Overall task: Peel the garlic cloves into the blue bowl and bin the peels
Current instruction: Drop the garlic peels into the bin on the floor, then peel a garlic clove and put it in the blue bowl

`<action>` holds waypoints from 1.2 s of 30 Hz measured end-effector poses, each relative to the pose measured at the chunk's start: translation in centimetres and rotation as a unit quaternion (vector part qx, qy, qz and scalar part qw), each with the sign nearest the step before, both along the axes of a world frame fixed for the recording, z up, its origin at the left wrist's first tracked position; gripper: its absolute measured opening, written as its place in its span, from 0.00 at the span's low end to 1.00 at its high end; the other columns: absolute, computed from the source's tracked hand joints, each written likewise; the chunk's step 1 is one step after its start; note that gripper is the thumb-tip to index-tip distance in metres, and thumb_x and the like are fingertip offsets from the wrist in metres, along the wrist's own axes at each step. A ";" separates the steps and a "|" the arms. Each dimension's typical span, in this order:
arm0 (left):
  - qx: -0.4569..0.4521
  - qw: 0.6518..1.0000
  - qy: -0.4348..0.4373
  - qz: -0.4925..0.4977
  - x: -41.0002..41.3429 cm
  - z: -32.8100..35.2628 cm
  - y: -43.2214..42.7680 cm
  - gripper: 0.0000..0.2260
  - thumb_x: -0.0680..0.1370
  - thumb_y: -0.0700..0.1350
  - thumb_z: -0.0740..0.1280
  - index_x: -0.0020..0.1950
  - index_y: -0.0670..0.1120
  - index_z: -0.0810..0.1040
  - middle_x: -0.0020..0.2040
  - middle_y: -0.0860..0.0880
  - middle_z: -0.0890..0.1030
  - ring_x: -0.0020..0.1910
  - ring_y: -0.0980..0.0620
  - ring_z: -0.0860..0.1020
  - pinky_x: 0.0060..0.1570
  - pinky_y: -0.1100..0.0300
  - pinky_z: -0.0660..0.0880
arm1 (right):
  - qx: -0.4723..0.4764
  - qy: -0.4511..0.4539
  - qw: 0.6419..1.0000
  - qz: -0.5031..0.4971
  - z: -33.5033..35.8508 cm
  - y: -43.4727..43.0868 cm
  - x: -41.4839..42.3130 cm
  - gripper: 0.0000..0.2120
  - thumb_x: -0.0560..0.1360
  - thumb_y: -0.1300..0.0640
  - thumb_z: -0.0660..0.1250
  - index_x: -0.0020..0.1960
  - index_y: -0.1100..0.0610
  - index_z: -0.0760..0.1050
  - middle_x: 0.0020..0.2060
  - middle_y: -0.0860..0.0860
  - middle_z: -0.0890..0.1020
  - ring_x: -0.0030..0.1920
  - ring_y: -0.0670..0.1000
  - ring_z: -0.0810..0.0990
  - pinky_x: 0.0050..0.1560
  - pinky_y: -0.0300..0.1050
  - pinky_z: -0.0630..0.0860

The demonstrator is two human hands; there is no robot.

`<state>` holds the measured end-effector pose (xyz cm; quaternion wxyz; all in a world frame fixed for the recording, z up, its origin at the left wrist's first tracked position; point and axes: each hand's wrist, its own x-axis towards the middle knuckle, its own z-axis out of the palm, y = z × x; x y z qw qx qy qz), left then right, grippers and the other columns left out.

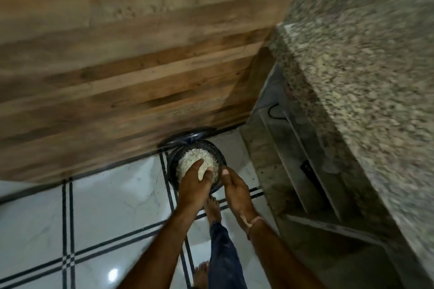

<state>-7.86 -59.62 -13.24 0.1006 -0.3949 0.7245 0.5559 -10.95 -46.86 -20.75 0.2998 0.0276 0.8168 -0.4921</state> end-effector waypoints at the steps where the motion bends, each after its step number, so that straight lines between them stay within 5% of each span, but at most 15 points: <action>1: -0.027 0.999 0.009 -0.032 0.9 1.8 0.8 0.21 0.85 0.51 0.64 0.78 0.50 0.70 0.77 0.46 0.71 0.75 0.46 0.70 0.70 0.60 0.64 | -0.007 0.025 1.000 -0.010 2.3 0.8 1.0 0.30 0.79 0.25 0.53 0.67 0.46 0.74 0.66 0.55 0.80 0.67 0.60 0.78 0.68 0.67 0.73; 5: -0.106 0.982 0.067 -0.139 5.0 8.8 5.5 0.21 0.83 0.48 0.67 0.76 0.47 0.73 0.74 0.48 0.75 0.73 0.49 0.72 0.67 0.66 0.63 | 0.005 0.128 0.991 -0.039 11.3 6.2 5.8 0.27 0.83 0.35 0.53 0.68 0.53 0.75 0.65 0.57 0.80 0.66 0.60 0.77 0.67 0.66 0.74; 8: -0.144 0.957 0.103 -0.230 7.9 12.4 9.9 0.21 0.82 0.51 0.68 0.75 0.49 0.74 0.73 0.49 0.76 0.73 0.48 0.72 0.73 0.51 0.68 | 0.038 0.178 0.980 -0.077 16.1 11.6 10.2 0.25 0.84 0.39 0.53 0.66 0.55 0.77 0.61 0.56 0.81 0.61 0.58 0.79 0.63 0.64 0.76; 11: -0.158 0.935 0.139 -0.286 9.8 14.7 14.3 0.20 0.81 0.51 0.69 0.73 0.52 0.75 0.71 0.49 0.76 0.70 0.48 0.73 0.70 0.51 0.71 | 0.063 0.222 0.965 -0.123 19.5 17.1 13.8 0.23 0.85 0.43 0.55 0.62 0.58 0.79 0.56 0.56 0.82 0.56 0.56 0.79 0.59 0.59 0.77; 18: -0.153 0.882 0.217 -0.389 10.9 17.1 26.3 0.18 0.81 0.52 0.68 0.71 0.53 0.77 0.70 0.50 0.77 0.69 0.47 0.75 0.68 0.46 0.73 | 0.119 0.272 0.926 -0.235 23.3 29.8 19.2 0.12 0.86 0.47 0.59 0.61 0.47 0.79 0.56 0.44 0.80 0.56 0.41 0.75 0.54 0.26 0.66; 26: -0.136 0.836 0.217 -0.486 12.2 16.9 43.2 0.18 0.81 0.49 0.69 0.71 0.51 0.76 0.69 0.51 0.77 0.69 0.51 0.74 0.66 0.58 0.71 | 0.182 0.227 0.908 -0.301 22.8 45.2 23.3 0.16 0.86 0.47 0.59 0.69 0.49 0.78 0.65 0.46 0.80 0.65 0.46 0.77 0.60 0.34 0.67; 30: -0.120 0.827 0.208 -0.509 12.2 16.3 49.1 0.18 0.81 0.49 0.69 0.72 0.51 0.76 0.69 0.51 0.76 0.66 0.51 0.76 0.65 0.52 0.75 | 0.201 0.217 0.903 -0.311 22.4 51.2 23.6 0.15 0.87 0.49 0.60 0.69 0.51 0.78 0.65 0.47 0.80 0.65 0.48 0.78 0.59 0.42 0.72; 36: -0.155 0.821 0.186 -0.516 9.8 15.3 54.7 0.14 0.78 0.45 0.71 0.64 0.48 0.81 0.57 0.50 0.82 0.54 0.51 0.81 0.51 0.60 0.75 | 0.256 0.201 0.896 -0.303 21.0 57.6 22.2 0.17 0.83 0.51 0.66 0.71 0.53 0.76 0.65 0.52 0.79 0.65 0.56 0.78 0.59 0.52 0.79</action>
